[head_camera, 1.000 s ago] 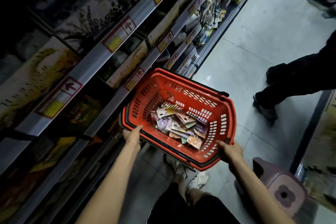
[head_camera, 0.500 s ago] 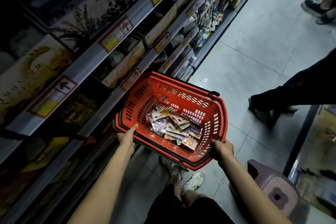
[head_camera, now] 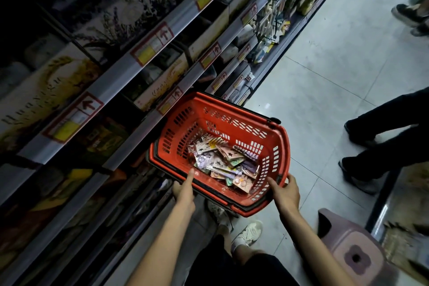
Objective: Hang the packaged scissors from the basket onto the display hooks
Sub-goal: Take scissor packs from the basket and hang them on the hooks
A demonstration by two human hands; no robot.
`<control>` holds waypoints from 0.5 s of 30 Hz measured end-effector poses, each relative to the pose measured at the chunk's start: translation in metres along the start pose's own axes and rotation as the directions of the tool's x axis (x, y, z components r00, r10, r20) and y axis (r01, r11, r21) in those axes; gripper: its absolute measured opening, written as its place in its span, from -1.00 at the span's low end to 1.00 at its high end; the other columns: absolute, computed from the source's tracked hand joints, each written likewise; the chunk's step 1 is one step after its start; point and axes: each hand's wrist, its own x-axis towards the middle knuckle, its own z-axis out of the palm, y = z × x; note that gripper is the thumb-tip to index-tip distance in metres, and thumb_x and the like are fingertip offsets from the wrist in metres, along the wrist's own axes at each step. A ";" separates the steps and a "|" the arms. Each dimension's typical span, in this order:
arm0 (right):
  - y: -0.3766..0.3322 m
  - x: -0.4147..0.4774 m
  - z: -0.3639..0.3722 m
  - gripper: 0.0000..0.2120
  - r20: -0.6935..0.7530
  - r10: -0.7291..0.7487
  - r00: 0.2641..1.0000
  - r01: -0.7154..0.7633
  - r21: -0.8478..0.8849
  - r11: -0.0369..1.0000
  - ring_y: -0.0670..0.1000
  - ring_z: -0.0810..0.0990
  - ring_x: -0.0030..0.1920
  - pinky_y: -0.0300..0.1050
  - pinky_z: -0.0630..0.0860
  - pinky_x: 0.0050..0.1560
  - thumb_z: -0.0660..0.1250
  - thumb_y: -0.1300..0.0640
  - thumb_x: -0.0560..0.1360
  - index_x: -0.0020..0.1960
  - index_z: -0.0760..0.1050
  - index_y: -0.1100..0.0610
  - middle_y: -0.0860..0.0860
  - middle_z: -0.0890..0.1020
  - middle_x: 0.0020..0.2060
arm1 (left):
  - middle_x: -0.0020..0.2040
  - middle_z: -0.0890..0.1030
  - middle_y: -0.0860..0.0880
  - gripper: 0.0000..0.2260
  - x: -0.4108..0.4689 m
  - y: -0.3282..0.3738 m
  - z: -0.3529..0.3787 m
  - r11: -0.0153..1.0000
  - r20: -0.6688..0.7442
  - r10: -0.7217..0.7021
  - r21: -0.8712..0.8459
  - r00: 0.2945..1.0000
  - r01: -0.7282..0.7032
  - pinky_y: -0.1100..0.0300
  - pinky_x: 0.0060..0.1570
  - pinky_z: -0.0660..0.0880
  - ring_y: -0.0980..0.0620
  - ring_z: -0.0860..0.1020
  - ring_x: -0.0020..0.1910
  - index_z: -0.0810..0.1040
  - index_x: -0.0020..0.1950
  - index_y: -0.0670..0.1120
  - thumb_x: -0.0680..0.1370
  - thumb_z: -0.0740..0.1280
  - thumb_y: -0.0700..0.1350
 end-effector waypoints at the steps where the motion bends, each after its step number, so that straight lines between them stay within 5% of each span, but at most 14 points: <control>1: 0.000 -0.002 -0.003 -0.49 0.012 -0.019 1.000 0.019 -0.014 1.000 0.12 0.68 0.07 0.13 0.61 0.20 0.53 0.05 0.47 0.37 0.45 0.03 0.04 0.69 0.08 | 0.57 0.40 -0.15 -0.04 0.000 0.002 -0.002 1.000 0.008 -0.013 0.015 1.000 0.013 -0.23 0.48 0.39 -0.19 0.42 0.52 0.25 0.62 -0.12 0.39 0.63 0.19; 8: -0.003 -0.022 -0.029 -0.32 0.051 -0.345 0.937 0.344 -0.292 0.892 0.14 0.61 0.16 0.04 0.57 0.03 0.52 -0.01 0.43 0.47 0.30 -0.08 0.05 0.60 0.21 | 0.21 0.64 -0.20 -0.48 -0.022 0.014 -0.026 0.932 0.055 0.120 0.338 0.991 -0.132 -0.21 0.05 0.67 -0.17 0.64 0.19 0.49 0.38 -0.28 0.56 0.52 -0.02; 12: -0.004 -0.032 -0.036 -0.30 0.122 -0.516 0.848 0.491 -0.547 0.678 0.18 0.44 0.34 0.11 0.61 -0.04 0.47 0.09 0.46 0.52 0.24 -0.07 0.11 0.37 0.39 | -0.12 0.68 -0.10 -0.82 -0.062 0.012 -0.040 0.668 0.128 0.421 0.626 0.898 -0.403 0.02 -0.05 0.58 -0.08 0.66 -0.12 0.60 0.10 -0.13 0.57 0.50 -0.10; 15: -0.005 -0.034 -0.037 -0.39 0.190 -0.665 0.722 0.625 -0.592 0.509 0.24 0.46 0.28 0.13 0.62 0.02 0.46 0.23 0.43 0.45 0.40 0.09 0.18 0.42 0.36 | -0.16 0.67 0.03 -0.89 -0.085 0.015 -0.046 0.455 0.297 0.554 0.674 0.778 -0.582 0.06 -0.07 0.61 0.05 0.65 -0.17 0.63 0.06 0.02 0.56 0.49 -0.10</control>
